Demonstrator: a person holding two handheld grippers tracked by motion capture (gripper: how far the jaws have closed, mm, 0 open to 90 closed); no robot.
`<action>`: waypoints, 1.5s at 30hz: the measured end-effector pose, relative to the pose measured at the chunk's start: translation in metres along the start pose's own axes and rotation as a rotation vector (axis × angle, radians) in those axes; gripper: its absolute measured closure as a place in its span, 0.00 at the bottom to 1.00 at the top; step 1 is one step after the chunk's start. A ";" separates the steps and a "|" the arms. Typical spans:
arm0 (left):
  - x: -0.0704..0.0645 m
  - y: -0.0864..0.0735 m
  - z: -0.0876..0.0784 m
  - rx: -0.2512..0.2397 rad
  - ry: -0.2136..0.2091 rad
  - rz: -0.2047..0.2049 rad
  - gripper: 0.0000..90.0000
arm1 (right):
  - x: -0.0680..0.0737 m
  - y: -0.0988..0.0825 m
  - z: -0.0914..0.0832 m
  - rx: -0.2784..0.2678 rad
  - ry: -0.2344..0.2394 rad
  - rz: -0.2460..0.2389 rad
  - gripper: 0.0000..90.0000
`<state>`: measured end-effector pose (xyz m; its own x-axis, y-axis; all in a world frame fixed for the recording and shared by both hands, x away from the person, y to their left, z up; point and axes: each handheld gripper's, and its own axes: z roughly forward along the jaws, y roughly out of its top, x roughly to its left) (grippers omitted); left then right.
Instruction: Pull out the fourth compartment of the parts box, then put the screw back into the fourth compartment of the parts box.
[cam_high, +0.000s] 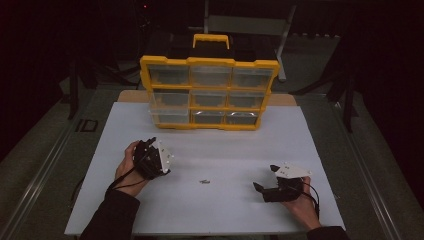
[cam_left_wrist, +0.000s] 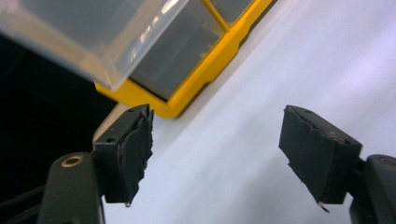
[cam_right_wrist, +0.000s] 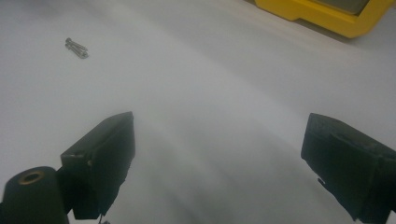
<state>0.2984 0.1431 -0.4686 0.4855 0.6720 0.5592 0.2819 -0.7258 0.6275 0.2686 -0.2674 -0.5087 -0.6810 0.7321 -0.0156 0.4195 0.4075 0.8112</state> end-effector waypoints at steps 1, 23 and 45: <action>0.002 -0.002 -0.001 0.001 -0.015 -0.026 0.27 | 0.000 0.000 0.000 0.000 -0.001 -0.002 0.11; 0.039 -0.070 -0.027 -0.124 -0.276 -0.574 0.01 | 0.000 0.000 0.000 0.005 0.001 -0.002 0.11; 0.036 -0.075 -0.022 -0.153 -0.239 -0.585 0.01 | 0.001 0.006 0.000 0.015 0.022 0.038 0.11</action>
<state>0.2769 0.2252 -0.4836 0.4629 0.8861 -0.0233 0.4428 -0.2084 0.8721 0.2703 -0.2640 -0.5034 -0.6773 0.7351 0.0284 0.4543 0.3876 0.8021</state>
